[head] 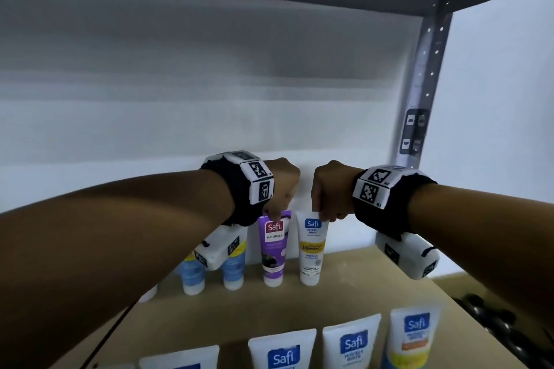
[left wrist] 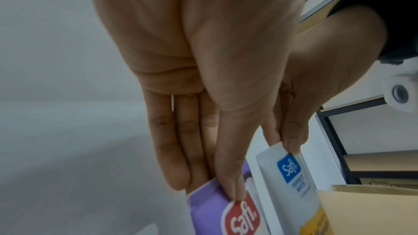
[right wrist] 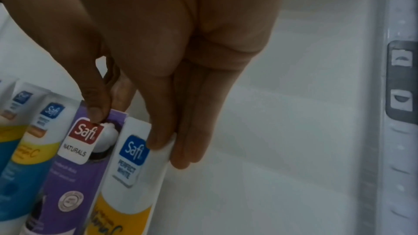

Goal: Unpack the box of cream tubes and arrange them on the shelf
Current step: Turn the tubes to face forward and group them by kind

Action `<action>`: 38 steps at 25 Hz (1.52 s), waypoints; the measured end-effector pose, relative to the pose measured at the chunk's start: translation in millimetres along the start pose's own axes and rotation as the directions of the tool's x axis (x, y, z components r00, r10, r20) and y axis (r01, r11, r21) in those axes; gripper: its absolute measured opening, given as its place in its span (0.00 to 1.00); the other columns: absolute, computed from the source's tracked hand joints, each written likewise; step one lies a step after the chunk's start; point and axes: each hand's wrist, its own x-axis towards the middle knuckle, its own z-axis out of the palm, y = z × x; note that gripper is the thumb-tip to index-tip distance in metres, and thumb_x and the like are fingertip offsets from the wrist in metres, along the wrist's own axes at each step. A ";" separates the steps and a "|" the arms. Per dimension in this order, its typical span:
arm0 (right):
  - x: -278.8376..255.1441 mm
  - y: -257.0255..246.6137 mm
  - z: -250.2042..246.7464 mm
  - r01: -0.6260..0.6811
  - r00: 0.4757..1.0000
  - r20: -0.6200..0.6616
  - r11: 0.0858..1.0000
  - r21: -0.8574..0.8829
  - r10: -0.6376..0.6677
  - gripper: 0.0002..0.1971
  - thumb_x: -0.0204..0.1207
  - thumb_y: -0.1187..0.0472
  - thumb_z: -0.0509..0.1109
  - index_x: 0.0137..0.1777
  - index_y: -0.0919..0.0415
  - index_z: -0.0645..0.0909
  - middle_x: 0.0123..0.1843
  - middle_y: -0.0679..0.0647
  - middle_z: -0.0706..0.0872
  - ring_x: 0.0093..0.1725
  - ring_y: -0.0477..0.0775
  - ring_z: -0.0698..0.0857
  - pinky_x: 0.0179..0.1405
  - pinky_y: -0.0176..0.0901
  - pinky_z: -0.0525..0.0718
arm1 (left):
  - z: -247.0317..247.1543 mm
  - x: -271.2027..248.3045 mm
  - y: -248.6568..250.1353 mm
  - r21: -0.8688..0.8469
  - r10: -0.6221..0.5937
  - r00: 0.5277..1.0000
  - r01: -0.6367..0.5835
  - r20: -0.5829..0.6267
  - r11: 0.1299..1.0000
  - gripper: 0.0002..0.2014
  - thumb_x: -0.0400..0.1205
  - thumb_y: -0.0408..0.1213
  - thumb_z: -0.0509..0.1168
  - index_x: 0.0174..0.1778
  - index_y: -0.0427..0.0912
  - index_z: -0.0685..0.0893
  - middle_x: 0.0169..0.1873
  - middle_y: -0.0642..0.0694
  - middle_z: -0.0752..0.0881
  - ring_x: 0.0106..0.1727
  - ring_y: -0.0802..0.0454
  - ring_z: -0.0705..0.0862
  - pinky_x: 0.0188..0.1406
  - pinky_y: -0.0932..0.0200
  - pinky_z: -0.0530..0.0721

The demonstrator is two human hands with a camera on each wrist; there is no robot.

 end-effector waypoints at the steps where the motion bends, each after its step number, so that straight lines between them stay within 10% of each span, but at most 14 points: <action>1: -2.9 -1.7 -3.3 0.003 1.000 -0.004 1.000 -0.006 -0.003 0.06 0.70 0.66 0.78 0.46 0.63 0.91 0.26 0.46 0.83 0.18 0.36 0.79 0.24 0.23 0.81 | -3.8 -1.6 0.2 0.008 0.003 1.000 -0.003 -0.001 1.000 0.11 0.71 0.39 0.78 0.45 0.36 0.91 0.34 0.47 0.86 0.38 0.52 0.84 0.29 0.67 0.77; 9: -65.8 -27.4 -71.0 -0.035 0.984 -0.173 0.997 0.067 0.047 0.05 0.71 0.68 0.77 0.46 0.63 0.91 0.25 0.46 0.83 0.22 0.40 0.81 0.24 0.26 0.78 | -81.2 -71.1 5.8 0.020 -0.049 0.988 0.052 -0.148 0.998 0.09 0.72 0.36 0.77 0.46 0.37 0.91 0.43 0.44 0.91 0.40 0.52 0.85 0.24 0.74 0.74; 14: -125.4 -60.5 -122.2 -0.026 0.951 -0.306 0.998 0.055 0.042 0.05 0.70 0.66 0.78 0.45 0.60 0.91 0.25 0.45 0.85 0.21 0.37 0.82 0.27 0.28 0.80 | -130.8 -146.3 14.3 0.106 -0.057 0.955 0.092 -0.291 0.990 0.10 0.74 0.39 0.74 0.48 0.39 0.91 0.46 0.45 0.90 0.49 0.48 0.87 0.46 0.59 0.84; 20: -196.7 -109.3 -150.5 0.007 0.922 -0.388 0.999 0.052 0.013 0.06 0.68 0.64 0.78 0.34 0.52 0.89 0.31 0.50 0.91 0.27 0.44 0.88 0.37 0.35 0.88 | -161.6 -244.4 35.4 0.085 -0.139 0.929 0.178 -0.343 0.980 0.10 0.73 0.40 0.77 0.47 0.42 0.91 0.45 0.48 0.90 0.48 0.50 0.86 0.45 0.59 0.85; 38: -259.1 -206.9 -17.7 0.135 0.968 -0.247 0.930 0.342 -0.050 0.05 0.67 0.70 0.80 0.42 0.64 0.92 0.35 0.60 0.92 0.29 0.51 0.89 0.36 0.42 0.91 | -0.3 -391.0 69.6 -0.213 -0.247 0.925 0.190 -0.290 0.958 0.08 0.75 0.33 0.73 0.48 0.43 0.92 0.45 0.47 0.91 0.47 0.51 0.88 0.50 0.60 0.85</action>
